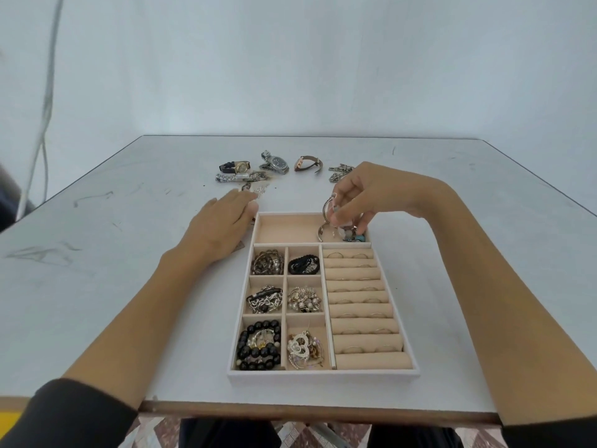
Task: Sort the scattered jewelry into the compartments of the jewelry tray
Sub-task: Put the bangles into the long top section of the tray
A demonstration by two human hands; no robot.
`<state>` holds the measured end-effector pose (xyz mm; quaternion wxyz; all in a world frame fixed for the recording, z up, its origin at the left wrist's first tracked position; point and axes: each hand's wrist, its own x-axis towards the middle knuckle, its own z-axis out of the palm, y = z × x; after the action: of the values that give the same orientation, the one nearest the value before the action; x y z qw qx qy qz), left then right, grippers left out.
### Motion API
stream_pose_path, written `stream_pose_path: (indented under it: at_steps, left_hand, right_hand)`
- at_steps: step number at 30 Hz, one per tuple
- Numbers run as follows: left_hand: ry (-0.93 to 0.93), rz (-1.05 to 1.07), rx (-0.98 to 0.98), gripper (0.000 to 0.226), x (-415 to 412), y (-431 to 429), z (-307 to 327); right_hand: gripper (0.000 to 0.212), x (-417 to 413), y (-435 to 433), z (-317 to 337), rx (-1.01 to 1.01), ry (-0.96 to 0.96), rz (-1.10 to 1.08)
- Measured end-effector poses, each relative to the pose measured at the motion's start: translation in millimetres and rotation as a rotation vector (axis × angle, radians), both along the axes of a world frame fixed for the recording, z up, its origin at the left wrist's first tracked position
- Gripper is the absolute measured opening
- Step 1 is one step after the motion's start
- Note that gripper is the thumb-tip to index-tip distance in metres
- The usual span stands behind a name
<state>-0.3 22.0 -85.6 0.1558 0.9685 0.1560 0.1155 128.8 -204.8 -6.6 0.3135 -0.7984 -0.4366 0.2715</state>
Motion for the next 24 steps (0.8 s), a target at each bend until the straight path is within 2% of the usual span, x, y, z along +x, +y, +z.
stream_pose_path:
  at_steps: [4,11,20,24]
  left_hand:
    - [0.145,0.026,0.067,0.050,1,4,-8]
    - [0.146,0.023,0.079,0.051,1,4,-8]
    - [0.151,0.021,0.072,0.052,2,5,-8]
    - [0.149,0.019,0.071,0.051,2,6,-8]
  right_hand:
    - [0.021,-3,2,0,-0.017,-0.034,-0.028]
    - [0.013,-5,0,5,-0.013,-0.046,-0.071]
    - [0.019,-10,-5,11,-0.060,0.099,-0.093]
    - [0.028,-6,-3,10,-0.105,0.069,-0.148]
